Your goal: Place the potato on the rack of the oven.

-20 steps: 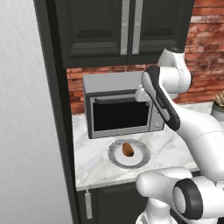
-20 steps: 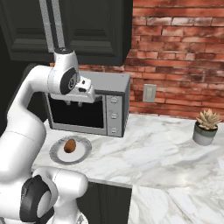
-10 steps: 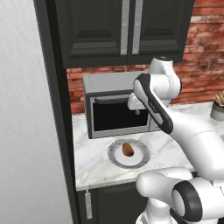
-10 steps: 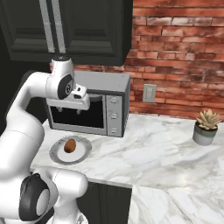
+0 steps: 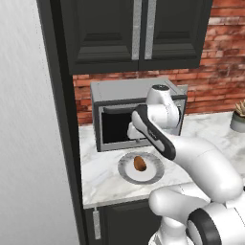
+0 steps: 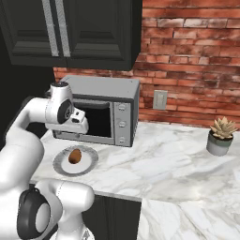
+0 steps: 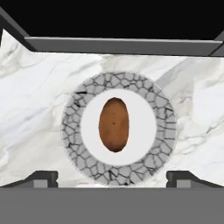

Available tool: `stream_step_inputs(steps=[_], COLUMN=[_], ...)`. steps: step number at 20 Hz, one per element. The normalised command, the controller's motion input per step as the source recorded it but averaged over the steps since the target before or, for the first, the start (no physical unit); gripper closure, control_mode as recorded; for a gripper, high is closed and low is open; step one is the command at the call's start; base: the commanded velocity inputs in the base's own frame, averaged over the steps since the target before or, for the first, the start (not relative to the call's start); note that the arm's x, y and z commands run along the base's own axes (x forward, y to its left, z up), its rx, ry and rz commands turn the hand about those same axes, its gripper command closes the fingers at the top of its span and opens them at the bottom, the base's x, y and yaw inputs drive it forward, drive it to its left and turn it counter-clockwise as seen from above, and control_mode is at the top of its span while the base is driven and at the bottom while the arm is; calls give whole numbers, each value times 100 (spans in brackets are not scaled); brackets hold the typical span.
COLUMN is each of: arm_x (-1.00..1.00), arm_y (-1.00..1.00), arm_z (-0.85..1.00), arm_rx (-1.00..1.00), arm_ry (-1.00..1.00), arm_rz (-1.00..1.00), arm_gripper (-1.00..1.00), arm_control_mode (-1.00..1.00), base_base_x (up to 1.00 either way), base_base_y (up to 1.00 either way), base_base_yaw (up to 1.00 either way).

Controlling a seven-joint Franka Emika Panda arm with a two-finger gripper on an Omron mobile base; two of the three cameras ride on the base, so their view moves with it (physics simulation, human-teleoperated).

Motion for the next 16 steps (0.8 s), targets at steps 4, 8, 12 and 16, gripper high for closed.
stream_step_inputs(steps=[4, 8, 12, 16], arm_x=[2, 3, 5, 3], arm_y=[13, 2, 0, 1], arm_z=[-65, -56, -45, -39], arm_rx=[0, 0, 0, -3], arm_ry=[6, 11, 1, 0], arm_rz=[0, 0, 1, 0], arm_gripper=[-100, -100, -100, -100], arm_control_mode=[-100, -100, -100, -100], base_base_x=[0, 0, 0, 0], base_base_y=[0, 0, 0, 0], base_base_yaw=[0, 0, 0, 0])
